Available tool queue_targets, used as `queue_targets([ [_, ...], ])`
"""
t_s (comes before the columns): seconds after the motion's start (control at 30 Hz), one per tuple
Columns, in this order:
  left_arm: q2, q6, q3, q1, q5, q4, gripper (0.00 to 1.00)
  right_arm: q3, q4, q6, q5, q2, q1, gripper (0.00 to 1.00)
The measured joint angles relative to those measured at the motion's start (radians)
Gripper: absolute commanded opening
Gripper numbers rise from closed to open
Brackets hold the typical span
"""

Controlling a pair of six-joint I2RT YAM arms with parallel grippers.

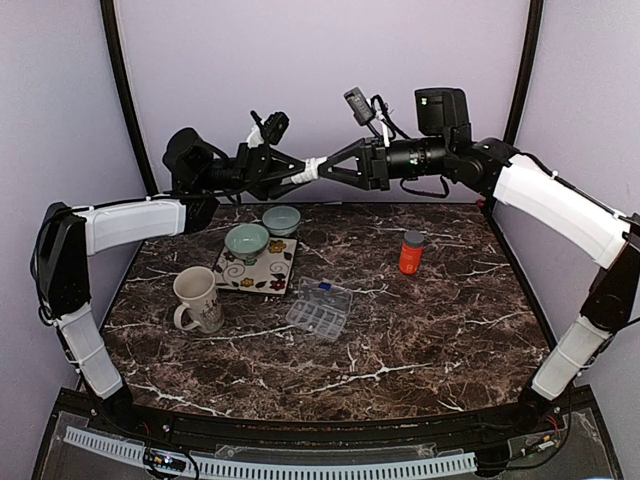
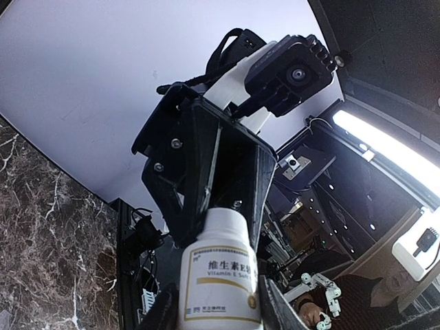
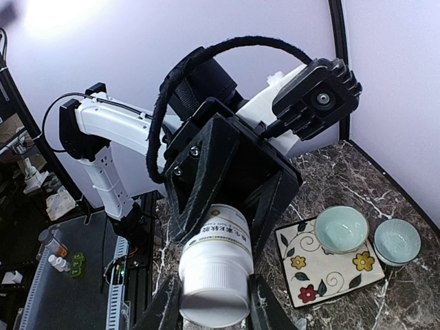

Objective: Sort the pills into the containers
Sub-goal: Unscrew the lid of the pill bottle.

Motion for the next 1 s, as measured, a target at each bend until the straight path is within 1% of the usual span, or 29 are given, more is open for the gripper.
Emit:
queue_targets([
  [0.07, 0.0, -0.003, 0.001, -0.002, 0.003, 0.006, 0.0, 0.001, -0.008, -0.014, 0.011, -0.006, 0.004, 0.25],
  [0.1, 0.0, -0.003, 0.001, -0.003, 0.004, 0.005, 0.0, 0.001, -0.013, -0.019, 0.016, -0.008, 0.006, 0.36],
  [0.13, 0.0, 0.004, 0.001, -0.003, 0.006, -0.001, 0.0, 0.001, -0.017, -0.022, 0.019, -0.009, 0.006, 0.44],
  [0.27, -0.01, 0.081, 0.005, -0.011, 0.001, -0.065, 0.0, -0.005, -0.042, -0.023, 0.023, -0.01, 0.008, 0.66],
  [0.3, -0.023, 0.133, 0.01, -0.013, -0.003, -0.117, 0.0, -0.009, -0.049, -0.021, 0.022, -0.01, 0.009, 0.7],
  [0.33, -0.027, 0.14, 0.011, -0.016, -0.003, -0.126, 0.0, -0.013, -0.052, -0.017, 0.019, -0.01, 0.01, 0.73],
  [0.47, -0.07, 0.259, 0.012, -0.017, -0.026, -0.238, 0.0, -0.03, -0.052, 0.002, 0.015, -0.011, 0.011, 0.75],
  [0.63, -0.1, 0.372, 0.013, -0.017, -0.056, -0.33, 0.0, -0.065, -0.057, 0.022, 0.016, -0.041, 0.011, 0.75],
  [0.8, -0.112, 0.517, 0.013, -0.017, -0.111, -0.471, 0.0, -0.136, -0.024, 0.09, 0.012, -0.114, 0.003, 0.69],
  [0.87, -0.123, 0.591, 0.013, -0.017, -0.146, -0.545, 0.0, -0.169, 0.007, 0.151, 0.003, -0.14, -0.009, 0.65],
  [1.0, -0.154, 0.715, 0.011, -0.017, -0.208, -0.64, 0.0, -0.178, 0.042, 0.266, -0.004, -0.143, -0.047, 0.59],
])
